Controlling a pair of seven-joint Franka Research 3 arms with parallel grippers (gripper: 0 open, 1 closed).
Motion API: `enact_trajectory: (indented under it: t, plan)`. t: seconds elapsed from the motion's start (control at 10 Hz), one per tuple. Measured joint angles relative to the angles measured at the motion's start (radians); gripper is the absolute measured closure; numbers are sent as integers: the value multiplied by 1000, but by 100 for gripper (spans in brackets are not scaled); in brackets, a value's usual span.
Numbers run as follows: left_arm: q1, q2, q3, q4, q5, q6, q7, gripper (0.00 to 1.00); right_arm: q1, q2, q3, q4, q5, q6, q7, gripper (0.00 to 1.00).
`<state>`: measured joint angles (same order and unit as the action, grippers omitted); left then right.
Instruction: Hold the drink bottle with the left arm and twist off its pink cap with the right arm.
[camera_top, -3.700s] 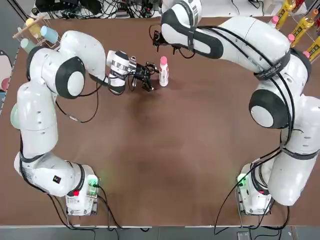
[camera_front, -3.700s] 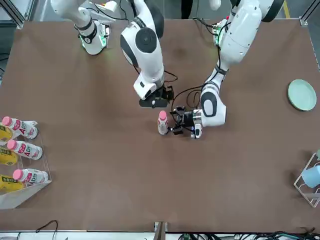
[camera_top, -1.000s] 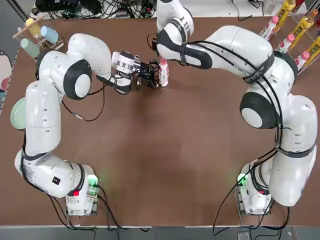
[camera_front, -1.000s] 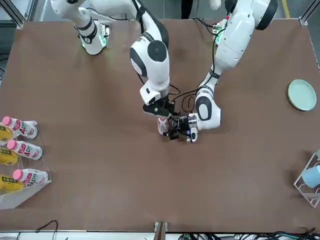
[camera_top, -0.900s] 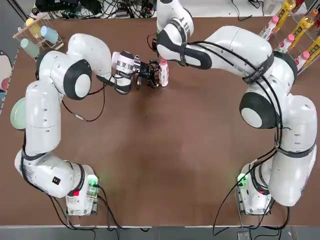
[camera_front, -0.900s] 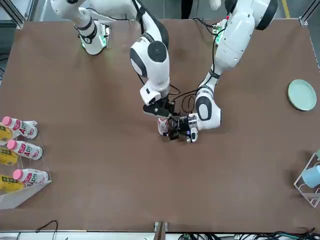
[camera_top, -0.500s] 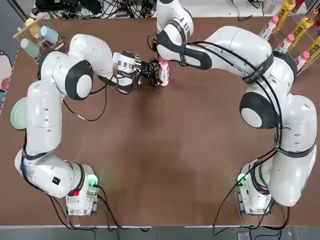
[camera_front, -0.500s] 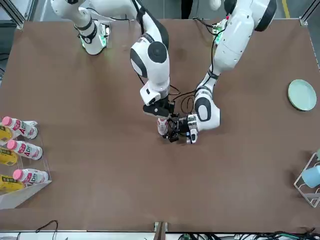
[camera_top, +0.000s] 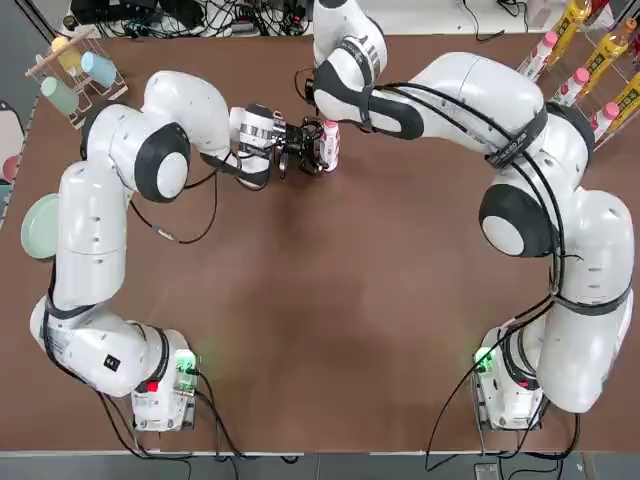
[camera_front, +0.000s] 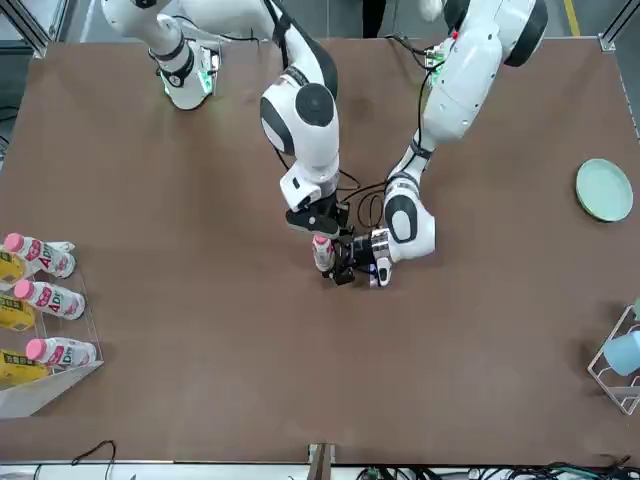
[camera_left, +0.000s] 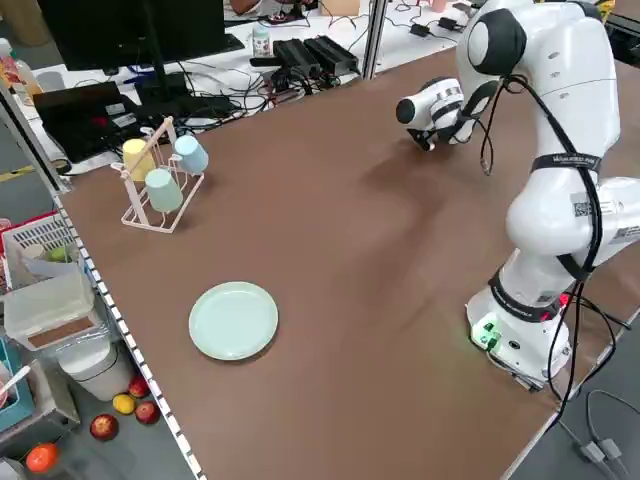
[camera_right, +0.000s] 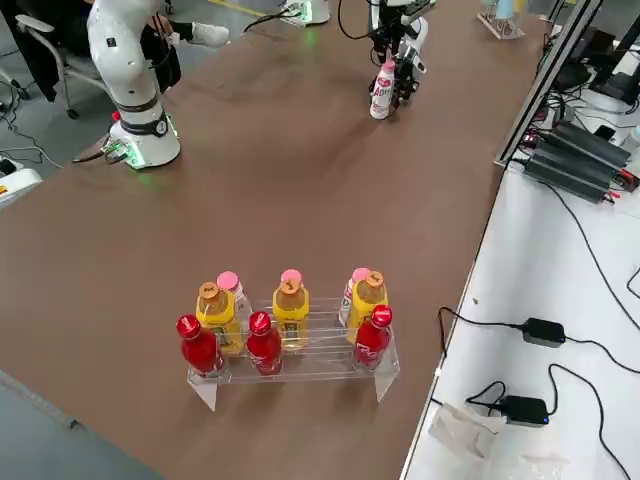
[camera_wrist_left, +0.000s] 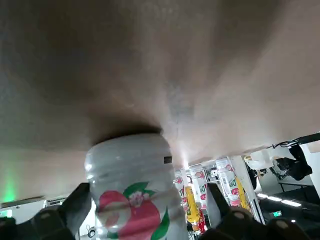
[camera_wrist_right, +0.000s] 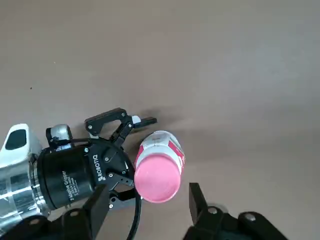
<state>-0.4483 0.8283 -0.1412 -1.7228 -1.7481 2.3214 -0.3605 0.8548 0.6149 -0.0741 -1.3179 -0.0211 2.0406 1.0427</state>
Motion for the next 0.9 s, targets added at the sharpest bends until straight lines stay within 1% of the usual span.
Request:
enact_trajectory:
  t: [0.3,0.9]
  plan:
    - [0,3,0,-1,0,1,40,0,0,0,0,0,0,0,1,26]
    - [-6,10,-1,-4,0,4,89,0,0,6,0,-3,0,0,3,33]
